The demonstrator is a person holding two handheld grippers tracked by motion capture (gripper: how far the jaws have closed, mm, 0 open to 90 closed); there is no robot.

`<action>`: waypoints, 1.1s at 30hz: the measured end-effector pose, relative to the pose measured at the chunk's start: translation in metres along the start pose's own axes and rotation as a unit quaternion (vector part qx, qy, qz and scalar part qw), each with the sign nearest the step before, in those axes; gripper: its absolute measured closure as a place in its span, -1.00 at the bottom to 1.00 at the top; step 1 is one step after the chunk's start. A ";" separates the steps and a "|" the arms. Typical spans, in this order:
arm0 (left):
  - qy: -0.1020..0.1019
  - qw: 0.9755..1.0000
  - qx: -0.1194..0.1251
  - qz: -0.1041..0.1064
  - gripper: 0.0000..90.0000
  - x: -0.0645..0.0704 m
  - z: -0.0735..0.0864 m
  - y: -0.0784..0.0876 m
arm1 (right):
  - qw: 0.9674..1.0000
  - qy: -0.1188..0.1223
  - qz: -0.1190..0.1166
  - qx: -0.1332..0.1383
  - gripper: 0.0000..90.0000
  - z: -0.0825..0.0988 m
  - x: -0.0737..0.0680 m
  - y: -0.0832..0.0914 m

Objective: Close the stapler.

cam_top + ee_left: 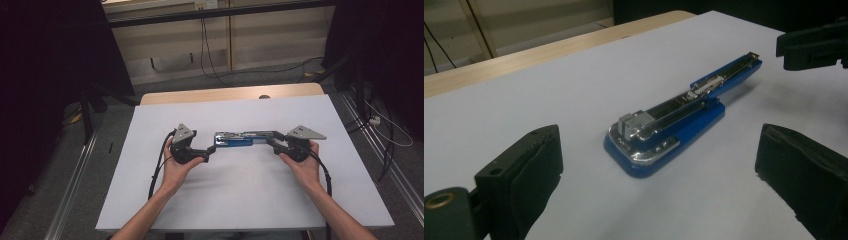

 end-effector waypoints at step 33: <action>0.016 1.000 0.001 0.018 0.60 0.002 -0.009 -0.033 | 0.998 0.019 -0.026 -0.056 1.00 0.015 -0.001 -0.001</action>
Point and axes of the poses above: each handheld gripper's, and its own axes: y roughly backward along the jaws, z roughly out of its underside, x roughly to its right, the point moved 10 cm from there along -y, roughly forward along the jaws, and after that the axes turned 4 degrees about -z, right-handed, at the moved point
